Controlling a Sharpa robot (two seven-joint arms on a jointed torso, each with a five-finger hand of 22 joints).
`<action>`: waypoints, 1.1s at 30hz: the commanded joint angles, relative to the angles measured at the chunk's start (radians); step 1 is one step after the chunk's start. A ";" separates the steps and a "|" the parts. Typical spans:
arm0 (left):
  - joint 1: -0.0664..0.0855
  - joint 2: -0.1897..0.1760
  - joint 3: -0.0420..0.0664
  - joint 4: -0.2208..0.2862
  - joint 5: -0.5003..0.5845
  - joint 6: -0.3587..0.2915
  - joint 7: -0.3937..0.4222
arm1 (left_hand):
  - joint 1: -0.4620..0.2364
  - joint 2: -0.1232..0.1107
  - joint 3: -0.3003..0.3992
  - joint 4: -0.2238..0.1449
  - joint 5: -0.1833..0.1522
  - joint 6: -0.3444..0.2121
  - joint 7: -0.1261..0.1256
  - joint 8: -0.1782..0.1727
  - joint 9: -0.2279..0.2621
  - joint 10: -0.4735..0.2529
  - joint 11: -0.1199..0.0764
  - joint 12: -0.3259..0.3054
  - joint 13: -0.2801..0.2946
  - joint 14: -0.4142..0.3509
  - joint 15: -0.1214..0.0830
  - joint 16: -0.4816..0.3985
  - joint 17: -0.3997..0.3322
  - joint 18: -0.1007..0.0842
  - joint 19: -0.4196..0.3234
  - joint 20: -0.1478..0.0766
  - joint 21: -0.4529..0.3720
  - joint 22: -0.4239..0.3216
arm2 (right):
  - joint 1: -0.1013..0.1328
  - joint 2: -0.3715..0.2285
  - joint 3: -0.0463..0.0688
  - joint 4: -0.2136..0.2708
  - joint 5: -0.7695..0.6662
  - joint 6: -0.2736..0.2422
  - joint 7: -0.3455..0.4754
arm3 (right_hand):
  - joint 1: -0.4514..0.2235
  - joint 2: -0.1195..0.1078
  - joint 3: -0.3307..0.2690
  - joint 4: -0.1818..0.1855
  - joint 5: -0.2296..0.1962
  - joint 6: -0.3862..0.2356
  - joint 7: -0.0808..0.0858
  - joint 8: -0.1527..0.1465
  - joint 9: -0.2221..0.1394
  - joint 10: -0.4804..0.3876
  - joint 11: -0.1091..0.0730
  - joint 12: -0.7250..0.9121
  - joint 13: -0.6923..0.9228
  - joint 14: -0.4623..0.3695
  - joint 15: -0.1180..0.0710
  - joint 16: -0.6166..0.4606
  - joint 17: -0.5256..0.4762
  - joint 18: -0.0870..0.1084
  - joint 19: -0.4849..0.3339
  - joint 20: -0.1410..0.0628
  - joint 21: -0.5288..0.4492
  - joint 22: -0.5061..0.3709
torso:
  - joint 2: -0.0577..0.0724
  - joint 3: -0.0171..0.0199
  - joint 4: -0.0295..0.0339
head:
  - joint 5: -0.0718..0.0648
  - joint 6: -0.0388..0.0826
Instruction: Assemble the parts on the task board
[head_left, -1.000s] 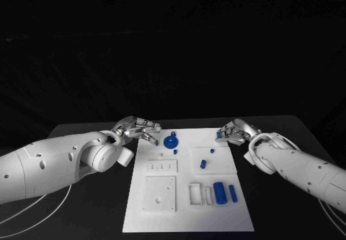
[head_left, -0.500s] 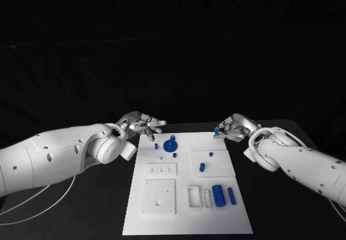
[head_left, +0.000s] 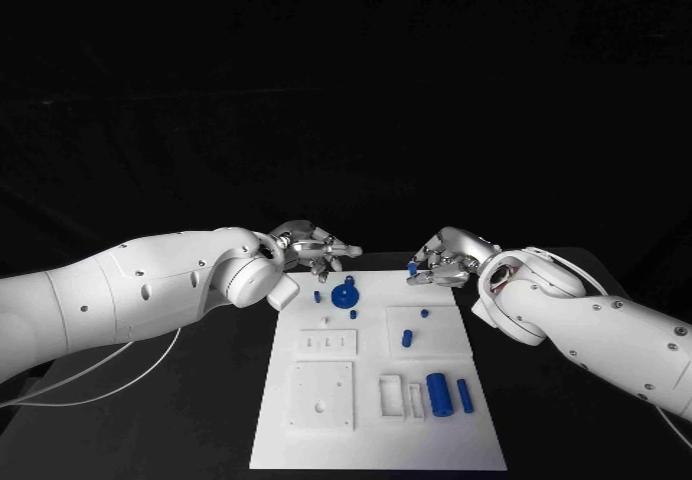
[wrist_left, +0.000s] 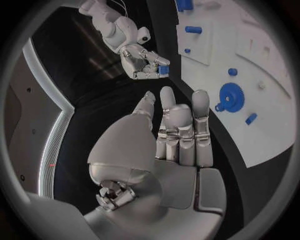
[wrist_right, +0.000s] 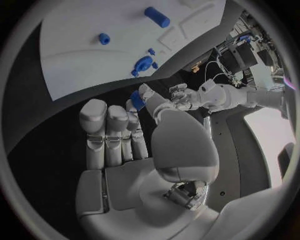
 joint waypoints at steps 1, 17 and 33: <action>0.008 0.017 0.001 -0.005 -0.022 0.019 -0.095 | -0.004 -0.001 0.004 -0.007 0.067 -0.009 0.004 0.000 0.004 -0.008 -0.004 0.005 0.007 -0.002 -0.001 0.001 0.003 0.000 -0.004 -0.003 -0.002 0.008 | 0.001 0.019 0.000 0.017 -0.067 0.035 -0.081 | -0.001 -0.011 0.003 0.008 0.009 0.010 -0.013 0.004 0.051 0.005 0.002 0.004 0.001 0.006 -0.002 0.005 0.001 -0.013 0.060 -0.003 0.003 0.043 | -0.009 0.0003 -0.0013 | 0.005 -0.003; 0.013 0.074 0.000 -0.007 -0.095 0.077 -0.253 | -0.085 -0.032 0.029 0.080 -0.001 -0.010 0.000 0.001 0.044 -0.002 -0.002 0.009 0.012 0.004 0.001 0.008 0.017 0.002 0.010 -0.001 -0.029 0.068 | 0.002 0.080 -0.004 0.057 -0.105 0.046 -0.187 | -0.003 -0.015 0.017 0.010 0.016 0.009 -0.012 0.004 0.055 0.004 0.002 0.002 0.000 0.007 -0.001 0.003 0.002 -0.013 0.060 -0.003 0.001 0.042 | -0.006 0.0013 -0.0003 | 0.009 0.001; 0.012 0.089 0.000 0.000 -0.115 0.094 -0.288 | -0.094 -0.035 0.039 0.094 -0.023 -0.013 0.000 0.001 0.049 0.004 -0.003 0.009 0.015 0.009 0.000 0.027 0.036 0.004 0.018 -0.002 -0.044 0.111 | 0.002 0.103 -0.005 0.072 -0.117 0.059 -0.220 | -0.005 -0.018 0.020 0.013 0.023 0.008 -0.012 0.004 0.056 0.003 0.002 0.000 -0.001 0.007 -0.002 0.001 0.001 -0.012 0.060 -0.003 -0.002 0.039 | -0.005 -0.0009 0.0000 | 0.009 0.000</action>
